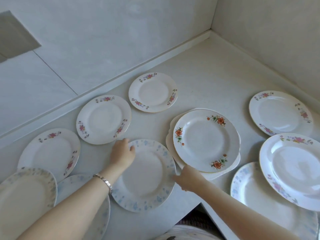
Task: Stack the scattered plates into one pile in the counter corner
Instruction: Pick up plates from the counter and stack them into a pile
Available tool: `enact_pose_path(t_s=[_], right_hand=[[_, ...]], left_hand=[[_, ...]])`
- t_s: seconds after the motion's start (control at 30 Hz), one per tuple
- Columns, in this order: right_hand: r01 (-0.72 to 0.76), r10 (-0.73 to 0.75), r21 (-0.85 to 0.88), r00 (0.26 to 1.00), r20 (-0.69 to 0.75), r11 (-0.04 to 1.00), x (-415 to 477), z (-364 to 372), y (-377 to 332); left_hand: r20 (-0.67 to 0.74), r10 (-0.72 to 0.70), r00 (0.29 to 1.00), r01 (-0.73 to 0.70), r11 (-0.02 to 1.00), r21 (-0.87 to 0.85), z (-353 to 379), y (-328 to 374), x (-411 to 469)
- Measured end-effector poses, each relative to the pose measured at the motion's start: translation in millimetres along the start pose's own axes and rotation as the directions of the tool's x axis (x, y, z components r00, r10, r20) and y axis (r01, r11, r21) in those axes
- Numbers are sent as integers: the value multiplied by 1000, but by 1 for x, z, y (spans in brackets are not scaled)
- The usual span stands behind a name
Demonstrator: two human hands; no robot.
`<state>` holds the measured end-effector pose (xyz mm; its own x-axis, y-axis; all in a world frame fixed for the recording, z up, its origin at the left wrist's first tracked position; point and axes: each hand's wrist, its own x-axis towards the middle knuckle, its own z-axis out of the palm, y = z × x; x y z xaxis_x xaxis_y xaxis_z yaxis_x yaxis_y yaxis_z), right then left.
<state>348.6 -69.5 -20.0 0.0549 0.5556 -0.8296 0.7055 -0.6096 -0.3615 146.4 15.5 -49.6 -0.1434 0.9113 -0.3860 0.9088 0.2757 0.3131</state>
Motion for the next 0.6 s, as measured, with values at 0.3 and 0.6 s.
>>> enact_pose_path(t_s=[0.3, 0.6], right_hand=[[35, -12, 214, 994, -109, 976, 16, 38, -24], [442, -279, 185, 784, -554, 878, -18, -45, 1]], left_hand=[[145, -276, 950, 292, 950, -106, -5, -43, -12], [48, -94, 994, 106, 850, -516, -30, 9, -31]])
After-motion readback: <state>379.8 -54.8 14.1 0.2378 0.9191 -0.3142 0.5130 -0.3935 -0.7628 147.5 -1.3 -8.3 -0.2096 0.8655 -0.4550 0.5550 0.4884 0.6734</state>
